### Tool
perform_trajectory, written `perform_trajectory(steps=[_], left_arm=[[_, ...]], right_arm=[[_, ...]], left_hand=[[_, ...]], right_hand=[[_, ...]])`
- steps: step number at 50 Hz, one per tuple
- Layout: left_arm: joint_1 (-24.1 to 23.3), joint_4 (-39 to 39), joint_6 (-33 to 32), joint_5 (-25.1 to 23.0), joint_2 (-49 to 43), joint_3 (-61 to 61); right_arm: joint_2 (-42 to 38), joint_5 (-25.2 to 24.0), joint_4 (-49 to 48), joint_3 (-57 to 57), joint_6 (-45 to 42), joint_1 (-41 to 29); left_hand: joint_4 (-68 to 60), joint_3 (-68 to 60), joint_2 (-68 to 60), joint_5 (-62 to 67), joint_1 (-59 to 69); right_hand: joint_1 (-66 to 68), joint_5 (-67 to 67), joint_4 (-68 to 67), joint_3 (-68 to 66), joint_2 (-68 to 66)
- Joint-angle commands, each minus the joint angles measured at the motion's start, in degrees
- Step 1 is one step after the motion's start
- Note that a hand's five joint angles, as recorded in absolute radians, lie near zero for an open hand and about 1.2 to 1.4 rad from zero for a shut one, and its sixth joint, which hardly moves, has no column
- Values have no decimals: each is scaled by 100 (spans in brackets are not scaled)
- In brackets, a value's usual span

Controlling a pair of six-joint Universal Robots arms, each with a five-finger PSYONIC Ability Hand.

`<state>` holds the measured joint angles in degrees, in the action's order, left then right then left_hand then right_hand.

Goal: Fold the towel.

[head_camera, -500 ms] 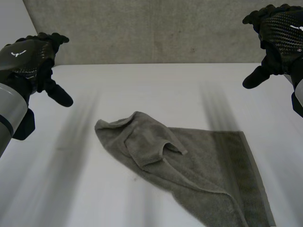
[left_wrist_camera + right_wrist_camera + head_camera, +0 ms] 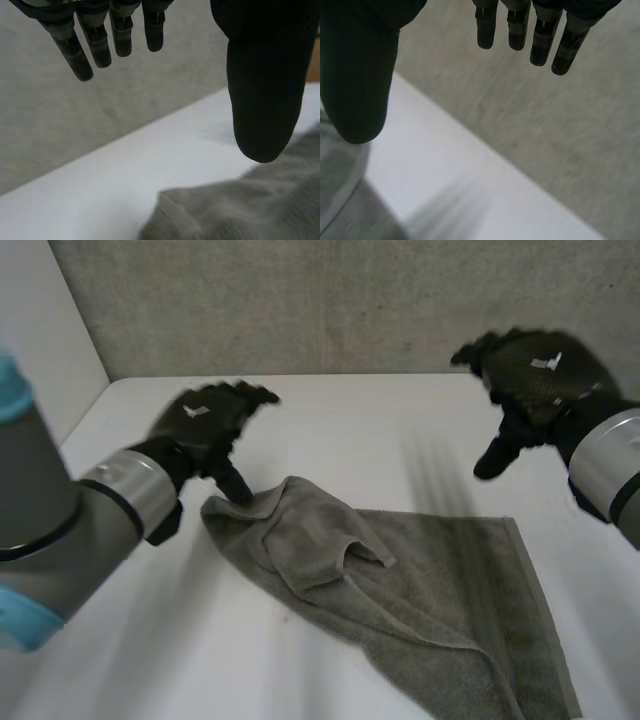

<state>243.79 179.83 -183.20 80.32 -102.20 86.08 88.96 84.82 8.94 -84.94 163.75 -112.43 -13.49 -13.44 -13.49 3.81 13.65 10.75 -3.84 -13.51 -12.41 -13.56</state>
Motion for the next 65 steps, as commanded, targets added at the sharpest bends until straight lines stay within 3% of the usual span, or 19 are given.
perform_trajectory(steps=[1, 4, 9, 16, 18, 20, 21, 22, 24, 30, 34, 38, 47, 55, 61, 65], left_arm=[[-270, -1, -1505, -990, -1213, -249], [-358, -1, -1860, -1124, -1390, -285], [-674, -10, -3035, -1440, -2022, -417], [-797, 51, -3468, -1510, -2400, -513], [-859, 140, -3477, -1502, -2463, -584], [-921, 411, -3434, -1484, -2489, -619], [-921, 412, -3433, -1484, -2489, -619], [-921, 595, -3425, -1449, -2480, -619], [-930, 806, -3416, -1432, -2428, -593], [-904, 1624, -3267, -1108, -2148, -531], [-868, 1792, -3055, -711, -1812, -487], [-842, 1783, -2731, -299, -1418, -382], [-701, 1775, -2651, -183, -670, 5], [-517, 1766, -2651, 70, -274, 251], [-411, 1722, -2651, 239, -283, 278], [-341, 1722, -2651, 247, -327, 383]], right_arm=[[-371, -106, 328, -504, -97, 317], [-371, -132, 258, -952, -316, 641], [-353, -386, 56, -1655, -607, 1073], [-345, -730, -120, -2377, -652, 1477], [-327, -809, -173, -2519, -652, 1575], [-318, -949, -296, -2764, -652, 1680], [-318, -950, -297, -2765, -652, 1680], [-327, -976, -366, -2843, -652, 1706], [-327, -994, -428, -2914, -652, 1707], [-336, -994, -481, -2915, -555, 1636], [-345, -985, -455, -2835, -423, 1575], [-414, -968, -437, -2564, 242, 1075], [-1100, -1292, -437, -2124, 1518, 486], [-1821, -1310, -297, -1527, 1932, 125], [-1751, -1310, 73, -1042, 1897, 63], [-1462, -1310, 362, -490, 1915, 474]], left_hand=[[-428, -434, -429, 396, 413], [-900, -906, -901, 868, 885], [-1270, -1276, -1271, 1238, 1254], [-1354, -1359, -1354, 1322, 1338], [-1876, -1881, -1876, 1844, 1860], [-5155, -5160, -5155, 5123, 5139], [-5173, -5178, -5173, 5140, 5157], [-6389, -6394, -6389, 6356, 6373], [-6648, -6654, -6649, 6616, 6633], [-6651, -6656, -6651, 6619, 6635], [-6651, -6656, -6651, 6619, 6635], [-6651, -6656, -6651, 6619, 6635], [-6651, -6656, -6651, 6619, 6635], [-6651, -6656, -6651, 6619, 6635], [-6651, -6656, -6651, 6619, 6635], [-6651, -6656, -6651, 6619, 6635]], right_hand=[[-75, 384, 351, 241, 356], [-75, 384, 351, 241, 356], [-75, 384, 351, 241, 356], [-75, 384, 351, 241, 356], [-75, 384, 351, 241, 356], [-75, 384, 351, 241, 356], [-75, 384, 351, 241, 356], [-75, 384, 351, 241, 356], [-75, 384, 351, 241, 356], [-75, 384, 351, 241, 356], [-75, 384, 351, 241, 356], [-75, 384, 351, 241, 356], [-75, 384, 351, 241, 356], [-75, 384, 351, 241, 356], [-75, 384, 351, 241, 356], [-75, 384, 351, 241, 356]])
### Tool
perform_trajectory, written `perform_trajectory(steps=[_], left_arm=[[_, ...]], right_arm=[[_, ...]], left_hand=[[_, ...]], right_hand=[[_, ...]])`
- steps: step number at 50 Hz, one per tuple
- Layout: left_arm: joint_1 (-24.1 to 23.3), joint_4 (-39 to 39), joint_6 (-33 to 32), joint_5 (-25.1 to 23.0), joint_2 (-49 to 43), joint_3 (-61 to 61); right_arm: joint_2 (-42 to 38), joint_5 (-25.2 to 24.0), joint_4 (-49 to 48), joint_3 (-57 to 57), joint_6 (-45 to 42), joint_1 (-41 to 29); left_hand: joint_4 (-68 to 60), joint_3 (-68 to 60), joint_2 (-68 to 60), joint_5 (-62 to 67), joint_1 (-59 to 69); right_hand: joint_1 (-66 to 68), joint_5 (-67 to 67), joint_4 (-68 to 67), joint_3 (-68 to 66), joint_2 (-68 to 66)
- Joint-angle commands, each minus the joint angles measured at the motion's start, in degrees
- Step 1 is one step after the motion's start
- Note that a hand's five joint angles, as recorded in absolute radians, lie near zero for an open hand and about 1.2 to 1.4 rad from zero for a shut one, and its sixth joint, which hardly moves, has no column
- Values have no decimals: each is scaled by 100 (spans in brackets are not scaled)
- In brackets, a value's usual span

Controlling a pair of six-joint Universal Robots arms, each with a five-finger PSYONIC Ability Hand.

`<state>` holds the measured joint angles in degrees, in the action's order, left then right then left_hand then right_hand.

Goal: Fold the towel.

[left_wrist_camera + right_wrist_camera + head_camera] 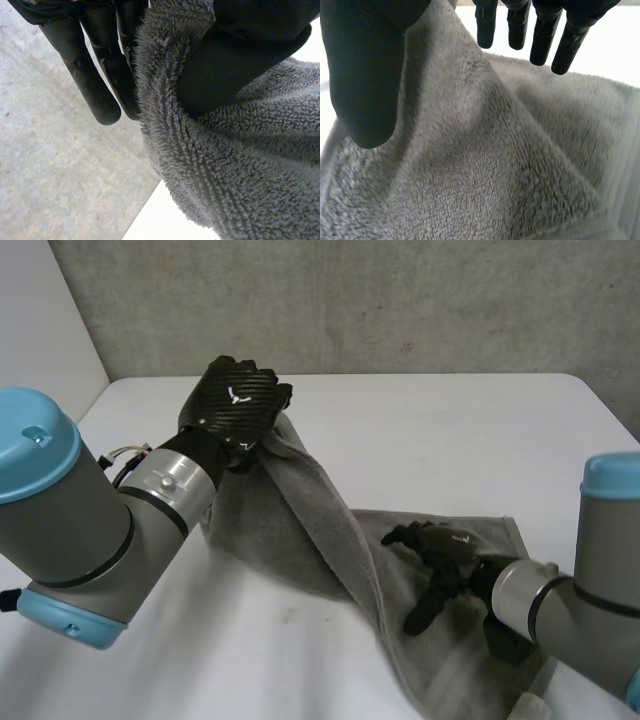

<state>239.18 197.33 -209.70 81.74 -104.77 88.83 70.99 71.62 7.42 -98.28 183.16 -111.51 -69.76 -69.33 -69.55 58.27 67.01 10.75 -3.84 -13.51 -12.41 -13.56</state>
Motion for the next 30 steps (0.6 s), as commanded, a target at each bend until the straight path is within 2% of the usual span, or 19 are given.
perform_trajectory(steps=[1, 5, 10, 15, 17, 23, 26, 30], left_arm=[[120, -28, -1, 106, -70, 108], [147, -10, -9, 114, -149, 108], [156, -2, -9, 123, -439, -33], [156, 7, -1, 132, -650, -209], [156, 7, -1, 141, -755, -252], [156, 7, 8, 141, -765, -209], [182, 7, 8, 141, -773, -173], [305, 34, 8, 150, -809, -191]], right_arm=[[449, 9, 628, 880, -34, 654], [599, 35, 935, 785, -35, 989], [828, -17, 1095, 239, 27, 859], [1312, -17, 972, -280, 1, 393], [1443, 9, 736, -498, -43, 34], [1479, 124, 611, -666, -131, -530], [1444, 343, 585, -868, -421, -715], [1373, 598, 480, -1412, -1394, -767]], left_hand=[[-1024, -1067, -1045, 1173, 1299], [-1024, -1067, -1045, 1173, 1299], [-1024, -1067, -1045, 1173, 1299], [-1024, -1067, -1045, 1173, 1299], [-1024, -1067, -1045, 1173, 1299], [-1024, -1067, -1045, 1173, 1299], [-1024, -1067, -1045, 1173, 1299], [-1024, -1067, -1045, 1173, 1299]], right_hand=[[-75, 384, 351, 241, 356], [-75, 384, 351, 241, 356], [-75, 384, 351, 241, 356], [135, 174, 141, 31, 146], [1156, -846, -879, -990, -875], [1834, -1525, -1558, -1668, -1553], [2087, -1777, -1810, -1920, -1806], [1870, -1560, -1593, -1703, -1589]])
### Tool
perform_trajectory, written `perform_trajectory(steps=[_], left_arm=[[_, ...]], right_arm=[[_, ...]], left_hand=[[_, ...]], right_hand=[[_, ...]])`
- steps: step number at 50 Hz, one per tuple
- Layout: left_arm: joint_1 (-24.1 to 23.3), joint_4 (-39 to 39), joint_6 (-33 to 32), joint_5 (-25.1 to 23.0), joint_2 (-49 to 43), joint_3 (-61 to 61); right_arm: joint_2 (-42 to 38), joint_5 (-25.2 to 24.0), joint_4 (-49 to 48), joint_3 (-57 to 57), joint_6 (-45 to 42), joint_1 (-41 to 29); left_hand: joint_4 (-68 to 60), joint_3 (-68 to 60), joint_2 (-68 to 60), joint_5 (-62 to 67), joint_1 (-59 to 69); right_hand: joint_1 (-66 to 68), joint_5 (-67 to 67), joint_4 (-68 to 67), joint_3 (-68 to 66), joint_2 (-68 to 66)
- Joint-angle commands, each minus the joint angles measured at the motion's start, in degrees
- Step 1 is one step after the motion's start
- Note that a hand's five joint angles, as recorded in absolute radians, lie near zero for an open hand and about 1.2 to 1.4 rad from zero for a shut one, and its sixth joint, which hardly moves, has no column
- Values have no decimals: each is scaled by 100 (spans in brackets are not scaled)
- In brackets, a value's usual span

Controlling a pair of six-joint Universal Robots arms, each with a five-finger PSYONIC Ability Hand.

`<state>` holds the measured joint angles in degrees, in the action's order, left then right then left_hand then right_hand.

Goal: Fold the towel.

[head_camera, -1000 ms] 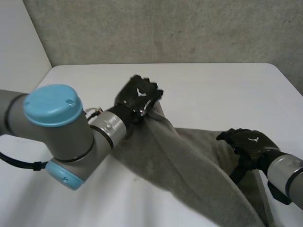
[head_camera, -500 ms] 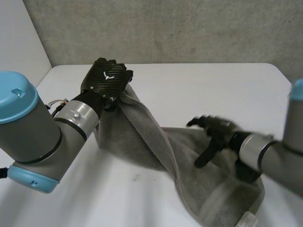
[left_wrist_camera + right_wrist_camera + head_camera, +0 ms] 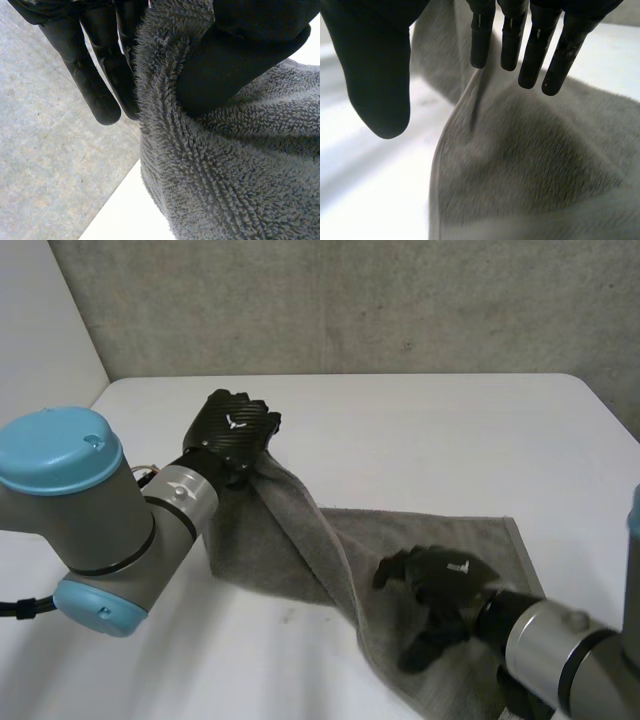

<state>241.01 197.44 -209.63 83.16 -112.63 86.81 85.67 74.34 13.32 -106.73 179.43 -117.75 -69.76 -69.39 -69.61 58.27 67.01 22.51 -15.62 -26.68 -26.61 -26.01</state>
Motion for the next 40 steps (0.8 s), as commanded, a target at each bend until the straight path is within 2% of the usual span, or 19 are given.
perform_trajectory(steps=[1, 8, 13, 18, 36, 40], left_arm=[[156, 31, 1, 7, -83, -6], [306, 49, 1, 113, -330, -120], [429, 40, 9, 446, -637, -340], [482, 49, 10, 464, -690, -366], [500, 49, 18, 464, -769, -375], [500, 49, 18, 464, -778, -375]], right_arm=[[-95, 327, -110, -569, -1024, -143], [-104, 476, -856, -1007, -1392, -196], [-95, 730, -1059, -1096, -1498, -292], [-147, 828, -1322, -1166, -1761, -494], [-789, 828, -2175, -1439, -2219, -512], [-815, 837, -2385, -1447, -2298, -504]], left_hand=[[-1024, -1061, -1039, 1173, 1299], [-1024, -1061, -1039, 1173, 1299], [-1024, -1061, -1039, 1173, 1299], [-1024, -1061, -1039, 1173, 1299], [-1024, -1061, -1039, 1173, 1299], [-1024, -1061, -1039, 1173, 1299]], right_hand=[[692, -380, -274, -282, -342], [457, -145, -39, -46, -106], [523, -212, -106, -113, -173], [658, -346, -240, -248, -308], [944, -633, -527, -534, -594], [1681, -1370, -1264, -1271, -1331]])
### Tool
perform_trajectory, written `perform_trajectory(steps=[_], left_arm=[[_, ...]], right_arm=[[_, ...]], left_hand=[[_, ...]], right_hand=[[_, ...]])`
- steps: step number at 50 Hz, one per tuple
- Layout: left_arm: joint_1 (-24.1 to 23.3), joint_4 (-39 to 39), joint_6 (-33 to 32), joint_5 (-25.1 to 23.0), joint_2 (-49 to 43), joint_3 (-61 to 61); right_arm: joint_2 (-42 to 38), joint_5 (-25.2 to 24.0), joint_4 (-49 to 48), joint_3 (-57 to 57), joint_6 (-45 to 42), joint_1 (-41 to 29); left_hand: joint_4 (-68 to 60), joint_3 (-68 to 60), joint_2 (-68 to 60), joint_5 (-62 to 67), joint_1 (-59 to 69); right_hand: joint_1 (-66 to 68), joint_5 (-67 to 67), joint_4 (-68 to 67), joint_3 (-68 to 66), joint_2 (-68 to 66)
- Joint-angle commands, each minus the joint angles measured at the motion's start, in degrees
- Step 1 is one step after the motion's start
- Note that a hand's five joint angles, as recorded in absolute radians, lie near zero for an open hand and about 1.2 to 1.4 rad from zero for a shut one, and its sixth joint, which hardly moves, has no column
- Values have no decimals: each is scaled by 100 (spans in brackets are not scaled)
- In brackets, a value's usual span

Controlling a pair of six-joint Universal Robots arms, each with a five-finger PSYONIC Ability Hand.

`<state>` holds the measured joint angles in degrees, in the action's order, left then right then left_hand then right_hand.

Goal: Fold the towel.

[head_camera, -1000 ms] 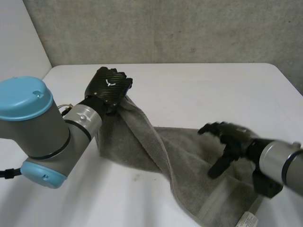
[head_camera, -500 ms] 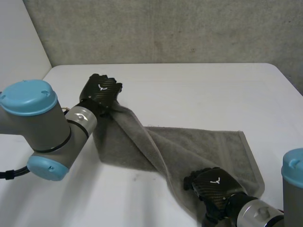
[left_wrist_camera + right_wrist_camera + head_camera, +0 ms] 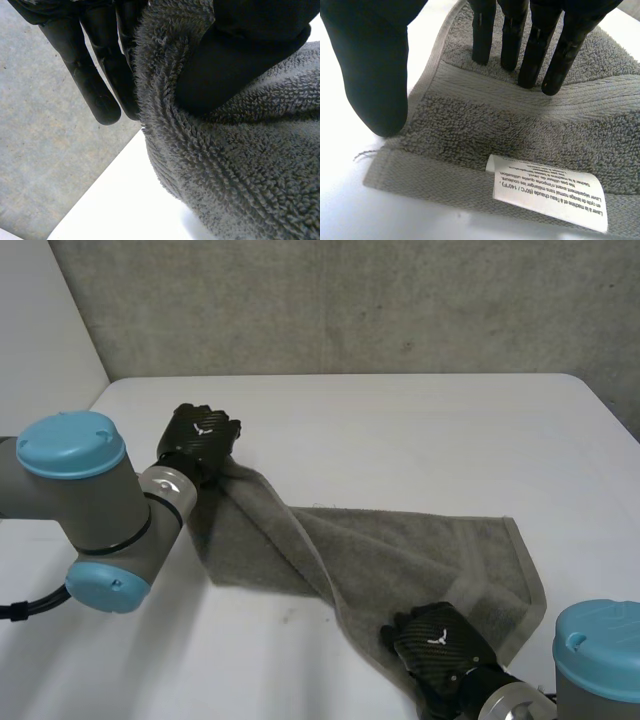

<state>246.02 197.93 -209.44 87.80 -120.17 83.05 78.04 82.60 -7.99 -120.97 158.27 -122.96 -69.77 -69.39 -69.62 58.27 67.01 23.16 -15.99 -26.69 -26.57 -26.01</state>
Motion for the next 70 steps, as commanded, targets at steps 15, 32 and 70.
perform_trajectory(steps=[15, 32, 70], left_arm=[[-45, -18, 26, 17, -6, 53], [-80, -114, 52, 35, 55, 185], [131, 2954, 1169, 1230, 837, -1266]], right_arm=[[-132, 19, -721, 135, -191, 237], [-44, -60, -485, 908, -331, 1404], [-756, 889, -2429, 5637, -1536, 1520]], left_hand=[[-1023, -1061, -1038, 1173, 1299], [-1023, -1061, -1038, 1173, 1299], [-1023, -1061, -1038, 1173, 1299]], right_hand=[[2662, -2379, -2309, -2321, -2377], [5684, -5401, -5331, -5343, -5399], [5684, -5401, -5331, -5343, -5399]])
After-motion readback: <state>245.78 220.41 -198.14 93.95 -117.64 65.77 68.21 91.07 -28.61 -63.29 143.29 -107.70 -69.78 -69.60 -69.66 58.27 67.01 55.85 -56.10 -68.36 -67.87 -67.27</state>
